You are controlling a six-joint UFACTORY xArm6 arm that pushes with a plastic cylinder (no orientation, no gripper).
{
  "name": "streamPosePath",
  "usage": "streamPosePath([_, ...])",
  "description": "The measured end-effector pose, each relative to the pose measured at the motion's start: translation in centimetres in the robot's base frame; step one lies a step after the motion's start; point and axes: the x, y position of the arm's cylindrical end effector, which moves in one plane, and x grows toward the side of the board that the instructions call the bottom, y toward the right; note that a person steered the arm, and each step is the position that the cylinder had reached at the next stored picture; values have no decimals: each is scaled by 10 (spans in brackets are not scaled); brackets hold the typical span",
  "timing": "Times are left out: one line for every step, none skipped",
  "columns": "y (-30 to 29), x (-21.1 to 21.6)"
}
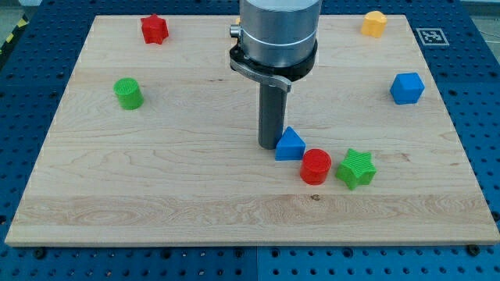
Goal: Move the blue cube above to the green star
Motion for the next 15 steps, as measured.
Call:
streamPosePath([-6,-35])
streamPosePath([11,-44])
streamPosePath([61,-44])
streamPosePath([93,-44])
streamPosePath([116,-44])
streamPosePath([174,-44])
streamPosePath([217,-36])
streamPosePath([251,-20])
streamPosePath([291,-20])
streamPosePath([322,-23])
streamPosePath([322,-29])
streamPosePath([323,-53])
streamPosePath([303,-92])
streamPosePath([285,-122])
streamPosePath([255,-110])
